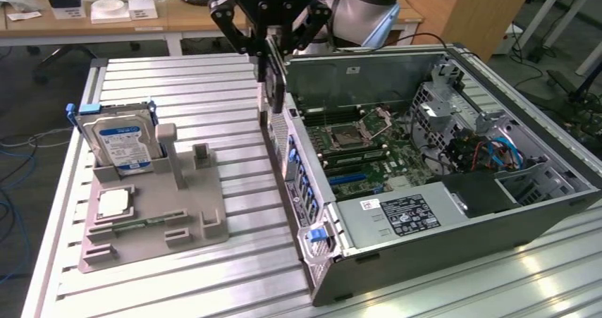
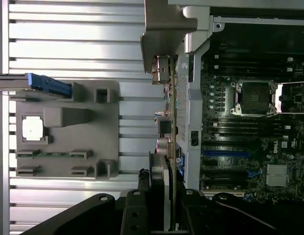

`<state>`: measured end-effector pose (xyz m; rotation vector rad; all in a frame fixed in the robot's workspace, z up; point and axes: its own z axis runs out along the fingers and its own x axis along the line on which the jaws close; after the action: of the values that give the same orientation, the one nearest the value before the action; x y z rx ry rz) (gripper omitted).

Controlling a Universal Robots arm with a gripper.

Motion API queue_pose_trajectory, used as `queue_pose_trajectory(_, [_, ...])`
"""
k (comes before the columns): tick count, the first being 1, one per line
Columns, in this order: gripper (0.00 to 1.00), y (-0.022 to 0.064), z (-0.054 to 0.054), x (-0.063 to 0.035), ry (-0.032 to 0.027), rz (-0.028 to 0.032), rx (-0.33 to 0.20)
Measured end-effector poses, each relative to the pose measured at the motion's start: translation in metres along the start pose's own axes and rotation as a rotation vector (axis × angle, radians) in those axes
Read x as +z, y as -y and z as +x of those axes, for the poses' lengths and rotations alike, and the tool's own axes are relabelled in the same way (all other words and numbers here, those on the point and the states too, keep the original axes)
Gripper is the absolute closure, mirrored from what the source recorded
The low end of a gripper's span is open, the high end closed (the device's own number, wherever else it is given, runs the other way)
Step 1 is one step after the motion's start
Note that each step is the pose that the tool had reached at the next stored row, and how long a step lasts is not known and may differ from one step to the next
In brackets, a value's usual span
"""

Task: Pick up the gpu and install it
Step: 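Pick up the gpu and move the gpu toward the slot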

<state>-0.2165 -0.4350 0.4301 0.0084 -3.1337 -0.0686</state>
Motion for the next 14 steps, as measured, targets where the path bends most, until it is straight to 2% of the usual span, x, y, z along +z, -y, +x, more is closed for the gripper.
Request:
queue_pose_trajectory(3, [0.72,0.0000,-0.011,-0.0001,-0.0001,0.0000,0.000])
queue_pose_trajectory(14, [0.72,0.0002,-0.042,-0.0003,-0.0001,0.0001,0.000])
